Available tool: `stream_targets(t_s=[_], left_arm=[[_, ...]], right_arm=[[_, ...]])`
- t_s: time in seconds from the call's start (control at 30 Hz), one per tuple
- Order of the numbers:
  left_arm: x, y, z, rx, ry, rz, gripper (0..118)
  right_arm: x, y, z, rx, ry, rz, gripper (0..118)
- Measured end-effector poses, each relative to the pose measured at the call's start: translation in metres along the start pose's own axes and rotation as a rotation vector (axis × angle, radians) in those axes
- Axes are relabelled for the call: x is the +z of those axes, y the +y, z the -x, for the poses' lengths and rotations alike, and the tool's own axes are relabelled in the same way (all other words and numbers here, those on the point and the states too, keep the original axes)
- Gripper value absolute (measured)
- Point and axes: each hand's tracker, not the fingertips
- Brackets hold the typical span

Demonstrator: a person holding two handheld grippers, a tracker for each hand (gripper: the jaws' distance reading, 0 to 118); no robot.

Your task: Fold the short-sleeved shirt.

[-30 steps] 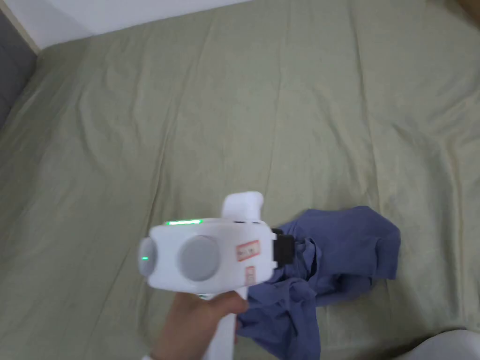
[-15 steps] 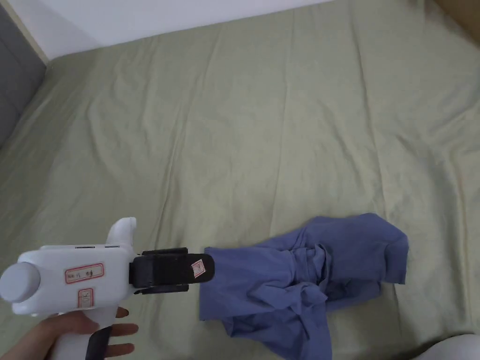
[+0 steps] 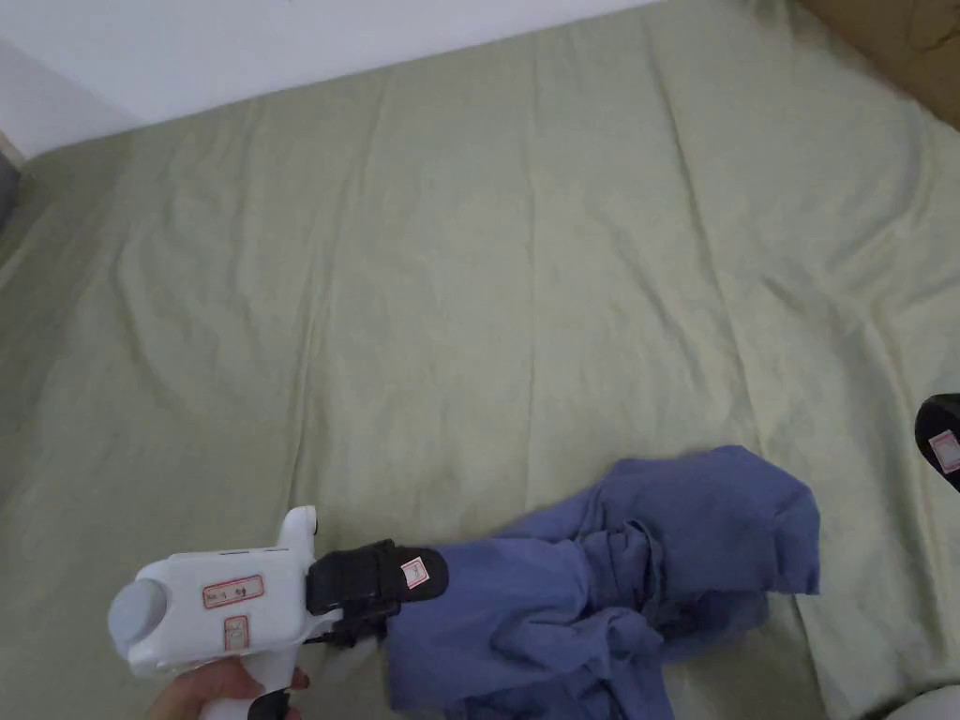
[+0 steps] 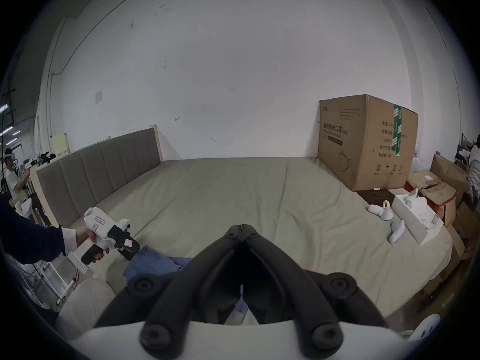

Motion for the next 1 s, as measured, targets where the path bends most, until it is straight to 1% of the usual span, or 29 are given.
stream_targets(t_s=[0.03, 0.07, 0.1, 0.13, 0.17, 0.2, 0.23, 0.27, 0.37, 0.43, 0.5, 0.53, 0.6, 0.67, 0.7, 0.77, 0.87, 0.93, 1.0], left_arm=[[-0.005, 0.000, 0.004, 0.038, -0.027, 0.020, 105], [-0.010, 0.000, 0.008, 0.073, -0.049, 0.033, 72], [-0.023, -0.008, 0.000, 0.063, -0.008, 0.062, 24], [-0.028, -0.010, 0.002, 0.029, 0.076, 0.070, 12], [-0.027, -0.009, 0.013, 0.113, 0.126, 0.097, 12], [-0.017, -0.010, 0.017, 0.169, 0.094, 0.050, 12], [-0.012, -0.014, -0.001, 0.112, 0.039, 0.026, 12], [-0.007, -0.015, -0.008, 0.075, 0.016, 0.007, 12], [0.012, -0.018, -0.022, 0.095, -0.003, -0.021, 12], [0.028, -0.020, -0.030, 0.123, 0.037, -0.049, 12], [0.054, -0.017, -0.040, 0.146, 0.161, -0.093, 12], [0.068, -0.016, -0.045, 0.134, 0.208, -0.105, 12], [0.093, -0.012, -0.055, 0.177, 0.305, -0.126, 12], [0.107, -0.010, -0.082, 0.150, 0.483, -0.144, 12], [0.115, -0.007, -0.092, 0.104, 0.583, -0.147, 12], [0.121, 0.001, -0.103, 0.131, 0.694, -0.166, 12], [0.099, 0.013, -0.127, 0.125, 0.822, -0.177, 12], [0.071, 0.025, -0.141, 0.084, 0.847, -0.141, 12], [0.025, 0.037, -0.162, 0.029, 0.838, -0.091, 12]], right_arm=[[-0.002, 0.000, 0.001, 0.003, 0.006, -0.001, 0], [-0.004, 0.001, 0.001, 0.004, 0.012, -0.001, 0], [-0.005, 0.001, 0.002, 0.007, 0.013, -0.002, 0], [-0.006, 0.001, 0.004, 0.014, 0.013, -0.004, 0], [-0.006, 0.001, 0.004, 0.019, 0.015, -0.005, 0], [-0.006, 0.000, 0.004, 0.021, 0.015, -0.006, 0], [-0.006, 0.000, 0.003, 0.024, 0.016, -0.003, 0], [-0.005, -0.003, 0.001, 0.025, 0.017, 0.000, 0], [-0.006, -0.007, -0.005, 0.018, 0.017, 0.009, 0], [-0.005, -0.007, -0.007, 0.014, 0.014, 0.006, 0], [-0.002, -0.006, -0.011, 0.000, 0.017, -0.010, 0], [0.001, -0.006, -0.011, -0.009, 0.020, -0.019, 0], [0.002, -0.007, -0.015, -0.015, 0.024, -0.023, 0], [0.002, -0.009, -0.017, -0.018, 0.020, -0.027, 0], [0.002, -0.011, -0.020, -0.024, 0.020, -0.029, 0], [0.002, -0.014, -0.026, -0.055, 0.020, -0.036, 0], [0.002, -0.019, -0.033, -0.093, 0.013, -0.046, 0], [0.003, -0.022, -0.039, -0.109, 0.009, -0.047, 0], [0.005, -0.024, -0.045, -0.124, 0.005, -0.048, 0]])
